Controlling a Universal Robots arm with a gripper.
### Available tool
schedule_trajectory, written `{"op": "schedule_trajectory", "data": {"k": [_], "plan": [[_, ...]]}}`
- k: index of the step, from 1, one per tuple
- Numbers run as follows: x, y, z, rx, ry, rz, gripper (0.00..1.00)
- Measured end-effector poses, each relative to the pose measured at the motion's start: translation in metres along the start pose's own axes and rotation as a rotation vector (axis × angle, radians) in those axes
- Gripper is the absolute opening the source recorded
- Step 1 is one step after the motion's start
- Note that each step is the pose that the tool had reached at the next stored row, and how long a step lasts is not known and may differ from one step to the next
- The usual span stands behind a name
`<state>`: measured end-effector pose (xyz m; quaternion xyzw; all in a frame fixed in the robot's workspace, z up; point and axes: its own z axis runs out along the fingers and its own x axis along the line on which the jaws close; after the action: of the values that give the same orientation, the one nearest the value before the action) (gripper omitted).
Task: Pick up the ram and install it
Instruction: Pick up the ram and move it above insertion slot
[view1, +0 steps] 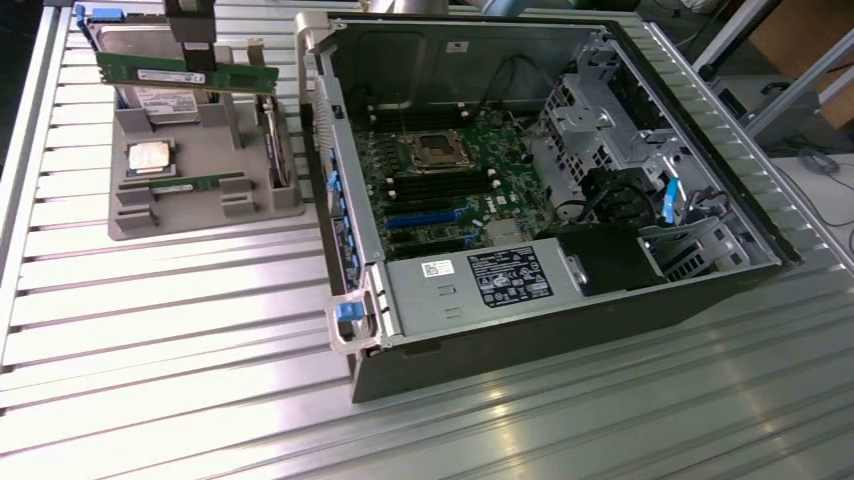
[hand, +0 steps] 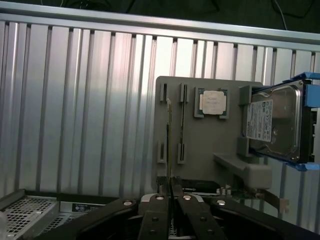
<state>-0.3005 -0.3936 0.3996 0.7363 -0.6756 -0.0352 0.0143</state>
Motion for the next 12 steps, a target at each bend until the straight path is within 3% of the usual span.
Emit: {"op": "schedule_trajectory", "data": {"k": [12], "plan": [[0.002,-0.0221,-0.0016,-0.0141,-0.0062,-0.012,0.13]]}}
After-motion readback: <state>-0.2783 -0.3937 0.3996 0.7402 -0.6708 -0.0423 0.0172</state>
